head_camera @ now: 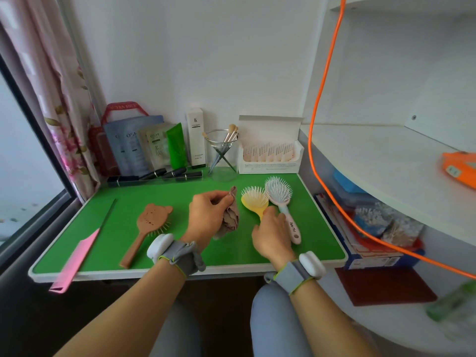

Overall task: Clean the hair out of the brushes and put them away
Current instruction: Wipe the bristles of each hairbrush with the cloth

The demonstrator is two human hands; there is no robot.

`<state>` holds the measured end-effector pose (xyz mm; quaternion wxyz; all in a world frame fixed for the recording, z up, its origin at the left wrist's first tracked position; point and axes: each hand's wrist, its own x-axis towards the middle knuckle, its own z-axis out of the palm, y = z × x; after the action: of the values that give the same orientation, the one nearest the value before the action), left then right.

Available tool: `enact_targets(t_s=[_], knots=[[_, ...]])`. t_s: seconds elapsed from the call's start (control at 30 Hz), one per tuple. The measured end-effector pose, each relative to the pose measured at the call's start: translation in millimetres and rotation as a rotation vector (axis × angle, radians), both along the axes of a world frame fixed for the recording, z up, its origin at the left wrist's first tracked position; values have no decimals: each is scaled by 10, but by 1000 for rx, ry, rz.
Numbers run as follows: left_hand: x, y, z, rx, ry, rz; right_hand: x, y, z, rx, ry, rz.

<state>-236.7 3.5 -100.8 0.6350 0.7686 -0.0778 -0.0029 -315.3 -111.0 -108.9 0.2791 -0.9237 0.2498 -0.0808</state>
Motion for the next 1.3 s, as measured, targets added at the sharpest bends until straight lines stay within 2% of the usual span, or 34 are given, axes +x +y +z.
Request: enact_targets(t_s=[0.17,0.27,0.47,0.67,1.0,1.3], knots=[[-27,45,45,9,-21,1,-39,71,63,-66,3,-33],[-51,114,86,16,-45,16,-37,143,122,-65,-68,-5],[-96,354,183,39,-91,49,46,400,259,10,-238,61],[-157,708,212,58,-122,135,83,751,328,74,-279,159],[-202,1321,148,63,126,214,150,1325,274,128,-265,312],[-358,1603,190,371,334,164,198,1613,153,211,-161,305]])
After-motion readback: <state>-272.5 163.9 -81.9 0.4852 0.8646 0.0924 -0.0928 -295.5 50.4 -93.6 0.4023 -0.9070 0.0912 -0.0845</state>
